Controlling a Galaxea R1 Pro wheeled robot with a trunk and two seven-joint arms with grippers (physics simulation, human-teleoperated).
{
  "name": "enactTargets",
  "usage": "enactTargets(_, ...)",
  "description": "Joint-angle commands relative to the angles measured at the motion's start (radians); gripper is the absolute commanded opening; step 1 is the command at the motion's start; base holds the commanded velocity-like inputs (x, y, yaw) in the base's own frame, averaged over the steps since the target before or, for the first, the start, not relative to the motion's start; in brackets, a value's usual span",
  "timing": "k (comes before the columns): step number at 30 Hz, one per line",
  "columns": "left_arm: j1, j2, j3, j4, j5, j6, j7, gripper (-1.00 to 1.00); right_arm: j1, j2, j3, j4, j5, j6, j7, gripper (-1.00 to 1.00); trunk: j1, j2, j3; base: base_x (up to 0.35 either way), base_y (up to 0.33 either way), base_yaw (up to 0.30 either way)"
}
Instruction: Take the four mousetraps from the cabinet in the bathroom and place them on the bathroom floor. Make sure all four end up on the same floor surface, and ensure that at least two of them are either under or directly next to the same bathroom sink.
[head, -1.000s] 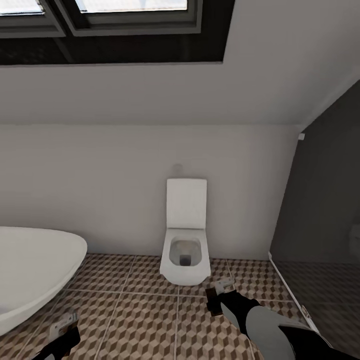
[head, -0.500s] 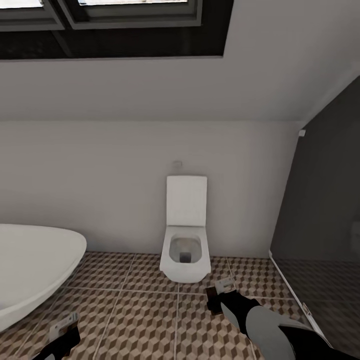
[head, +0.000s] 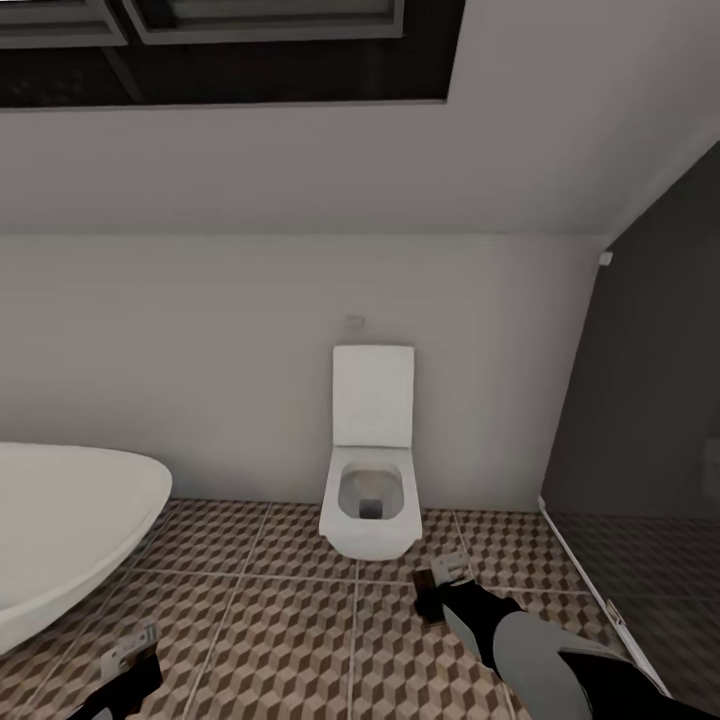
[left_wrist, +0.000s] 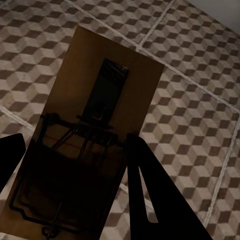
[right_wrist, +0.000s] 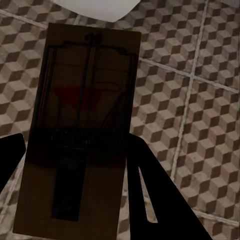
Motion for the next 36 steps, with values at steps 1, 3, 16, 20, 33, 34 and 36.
enactTargets(1,-0.001,0.0,-0.001,0.002,0.008,-0.003,-0.01,-1.0,0.0,0.0,-0.008,-0.001,0.008,-0.004,-0.004,-1.0,0.004,-0.008,-0.004,0.0,0.0,0.0)
enactTargets(3,-0.001,0.0,-0.001,0.002,0.008,-0.003,-0.01,-1.0,0.0,-0.001,-0.008,-0.001,0.008,-0.027,-0.004,-1.0,0.012,-0.022,-0.011,0.0,0.0,0.0)
enactTargets(16,-0.001,0.001,-0.001,0.003,0.008,-0.004,-0.01,-1.0,0.0,-0.048,-0.011,0.0,0.006,-0.112,-0.006,-1.0,0.061,-0.113,-0.051,0.0,0.0,0.0)
enactTargets(20,-0.001,0.001,-0.002,0.002,0.008,-0.005,-0.009,-1.0,0.0,-0.072,-0.027,0.0,0.002,-0.142,-0.006,-1.0,0.077,-0.141,-0.064,0.0,0.0,0.0)
enactTargets(33,-0.001,0.008,-0.007,-0.015,0.001,-0.023,0.023,-1.0,0.0,-0.089,-0.139,0.0,-0.028,-0.179,-0.012,-1.0,0.127,-0.232,-0.105,0.0,0.0,0.0)
enactTargets(34,-0.001,0.007,-0.007,-0.016,0.001,-0.027,0.025,-1.0,0.0,-0.089,-0.139,0.0,-0.028,-0.179,-0.014,-1.0,0.13,-0.239,-0.108,0.0,0.0,0.0)
enactTargets(36,-0.001,0.007,-0.007,-0.019,0.0,-0.035,0.028,-1.0,0.0,-0.089,-0.141,0.0,-0.029,-0.18,-0.021,-1.0,0.138,-0.253,-0.114,0.0,0.0,0.0)
